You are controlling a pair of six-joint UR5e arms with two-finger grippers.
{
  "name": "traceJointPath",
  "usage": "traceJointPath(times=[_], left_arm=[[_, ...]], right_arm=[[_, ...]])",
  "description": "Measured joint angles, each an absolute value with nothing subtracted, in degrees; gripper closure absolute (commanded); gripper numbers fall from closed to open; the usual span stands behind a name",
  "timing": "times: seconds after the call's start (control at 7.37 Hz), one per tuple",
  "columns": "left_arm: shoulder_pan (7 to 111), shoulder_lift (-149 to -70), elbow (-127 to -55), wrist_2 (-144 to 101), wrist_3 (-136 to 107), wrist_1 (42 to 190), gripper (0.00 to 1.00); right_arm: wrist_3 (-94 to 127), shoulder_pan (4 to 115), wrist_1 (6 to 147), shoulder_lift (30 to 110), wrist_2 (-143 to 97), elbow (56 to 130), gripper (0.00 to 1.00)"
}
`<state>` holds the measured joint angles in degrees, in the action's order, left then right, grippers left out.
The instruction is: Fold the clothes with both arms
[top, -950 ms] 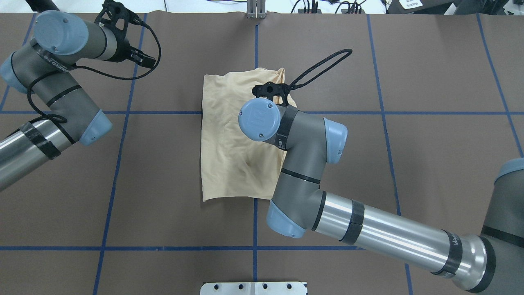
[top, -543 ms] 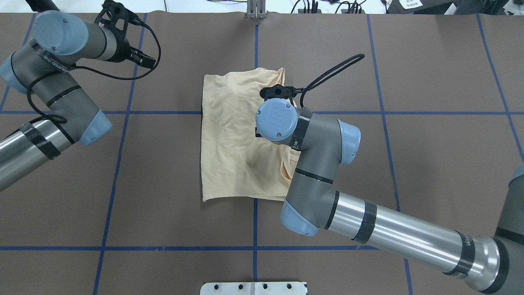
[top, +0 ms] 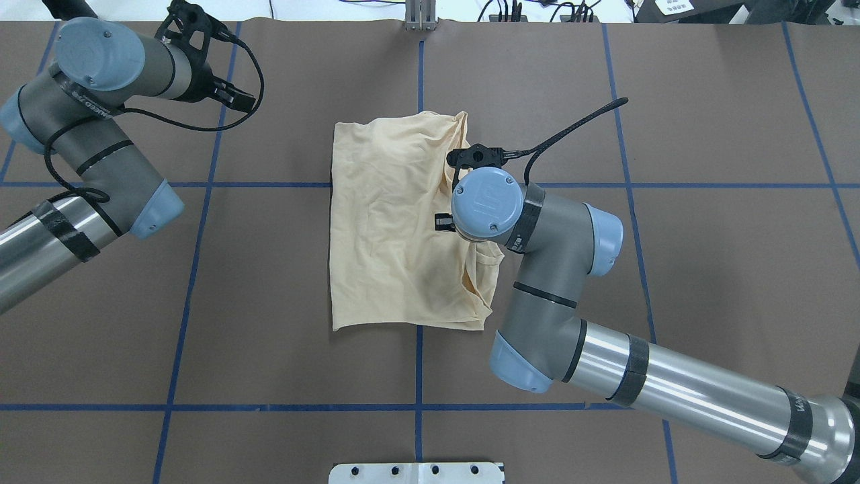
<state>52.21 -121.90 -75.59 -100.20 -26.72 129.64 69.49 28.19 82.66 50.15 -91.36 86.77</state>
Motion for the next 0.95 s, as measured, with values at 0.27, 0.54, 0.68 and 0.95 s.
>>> traceJointPath(times=[0.27, 0.54, 0.68, 0.95], left_arm=[[52.21, -121.90, -75.59, -100.19, -26.72, 129.64, 0.00], [52.21, -121.90, -75.58, -100.19, -26.72, 129.64, 0.00], [52.21, -121.91, -75.59, -100.19, -26.72, 129.64, 0.00], [52.21, -121.91, -75.59, -100.20, -26.72, 129.64, 0.00]], right_arm=[[69.98, 28.16, 82.55, 49.98, -91.27, 86.62, 0.83], [70.35, 28.07, 82.53, 49.82, -91.10, 86.37, 0.71], [70.43, 28.04, 82.51, 49.78, -91.02, 86.31, 0.69], [70.51, 28.04, 82.45, 49.72, -90.95, 86.24, 0.72]])
